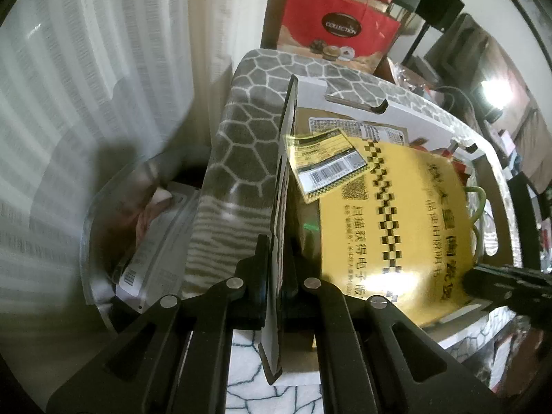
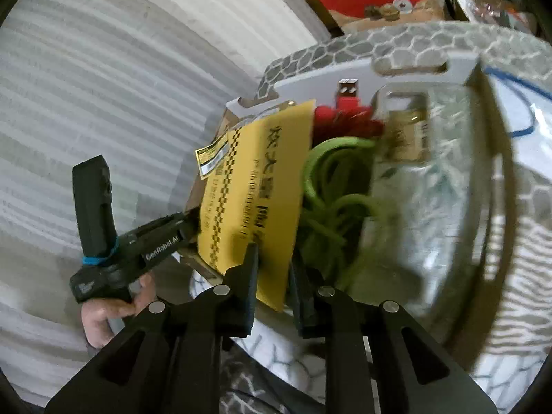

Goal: Organize objects
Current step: 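Lower the yellow booklet into the box and open the right tool, then reach the right tool to the blue-and-white plastic bag and grasp it, then carry the blue-and-white bag into the box and open the right tool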

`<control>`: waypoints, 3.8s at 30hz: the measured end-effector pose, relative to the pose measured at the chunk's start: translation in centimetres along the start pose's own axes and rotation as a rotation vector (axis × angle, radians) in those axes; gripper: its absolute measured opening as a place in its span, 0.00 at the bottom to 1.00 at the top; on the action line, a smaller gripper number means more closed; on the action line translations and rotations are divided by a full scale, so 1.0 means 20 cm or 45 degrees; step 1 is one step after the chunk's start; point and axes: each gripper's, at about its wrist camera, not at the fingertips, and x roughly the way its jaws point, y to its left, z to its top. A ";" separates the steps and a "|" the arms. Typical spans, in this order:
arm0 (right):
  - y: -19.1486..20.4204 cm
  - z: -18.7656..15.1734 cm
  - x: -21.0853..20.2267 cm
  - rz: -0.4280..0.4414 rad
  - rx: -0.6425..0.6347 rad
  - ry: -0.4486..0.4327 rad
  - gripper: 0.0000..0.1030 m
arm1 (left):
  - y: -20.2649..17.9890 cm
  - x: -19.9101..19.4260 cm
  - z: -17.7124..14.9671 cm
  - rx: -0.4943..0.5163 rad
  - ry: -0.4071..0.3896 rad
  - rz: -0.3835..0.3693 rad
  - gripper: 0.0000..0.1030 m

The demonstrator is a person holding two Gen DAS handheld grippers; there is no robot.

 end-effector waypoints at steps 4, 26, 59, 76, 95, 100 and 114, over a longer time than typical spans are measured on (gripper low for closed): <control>-0.01 0.00 -0.13 -0.020 -0.038 -0.014 0.20 | 0.00 0.00 0.00 0.003 -0.001 0.001 0.03; -0.75 0.11 -0.73 -0.483 0.252 -0.271 0.25 | -0.02 0.00 0.00 0.026 -0.014 0.022 0.03; -1.19 0.12 -0.79 -0.537 0.360 -0.339 0.44 | -0.02 0.00 -0.01 0.026 -0.013 0.048 0.03; -1.16 0.13 -0.72 -0.266 0.371 -0.345 0.30 | -0.01 0.00 0.00 0.019 -0.009 0.047 0.03; -1.11 0.17 -0.63 -0.283 0.309 -0.302 0.03 | -0.03 0.00 0.01 0.025 -0.009 0.049 0.03; -1.01 0.17 -0.73 -0.288 0.270 -0.387 0.02 | -0.04 0.00 0.00 0.035 -0.011 0.056 0.03; -0.47 0.23 -1.14 -0.374 0.025 -0.527 0.01 | -0.07 0.00 -0.01 0.039 -0.016 0.039 0.03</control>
